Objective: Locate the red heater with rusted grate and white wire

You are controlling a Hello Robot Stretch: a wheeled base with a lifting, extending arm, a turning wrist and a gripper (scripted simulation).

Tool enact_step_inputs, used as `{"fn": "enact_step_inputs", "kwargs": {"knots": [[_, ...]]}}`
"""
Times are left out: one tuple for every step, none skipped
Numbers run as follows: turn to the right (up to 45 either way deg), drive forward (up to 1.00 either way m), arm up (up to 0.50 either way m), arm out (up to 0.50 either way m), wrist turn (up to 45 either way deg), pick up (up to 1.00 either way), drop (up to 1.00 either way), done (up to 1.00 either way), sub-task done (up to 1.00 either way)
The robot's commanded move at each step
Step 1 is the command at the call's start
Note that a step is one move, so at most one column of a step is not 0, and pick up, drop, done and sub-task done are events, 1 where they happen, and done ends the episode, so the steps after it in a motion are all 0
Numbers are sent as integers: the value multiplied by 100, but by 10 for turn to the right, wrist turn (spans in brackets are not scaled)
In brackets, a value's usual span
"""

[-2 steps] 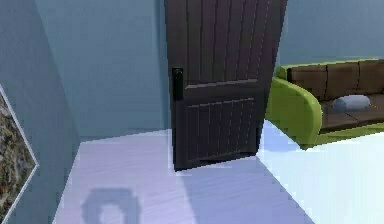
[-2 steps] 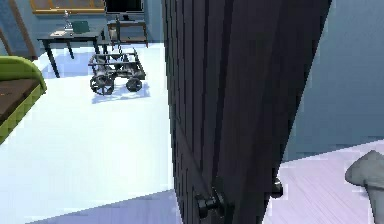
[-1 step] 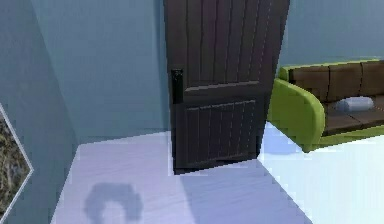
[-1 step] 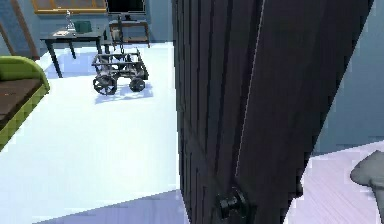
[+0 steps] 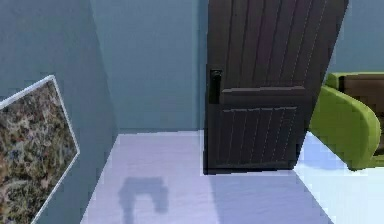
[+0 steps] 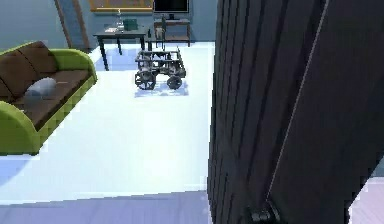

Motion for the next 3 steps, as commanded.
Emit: {"fn": "enact_step_inputs", "kwargs": {"knots": [[0,15,0,0,0,0,0,0,0],[450,0,0,0,0,0,0,0,0],[300,0,0,0,0,0,0,0,0]]}}
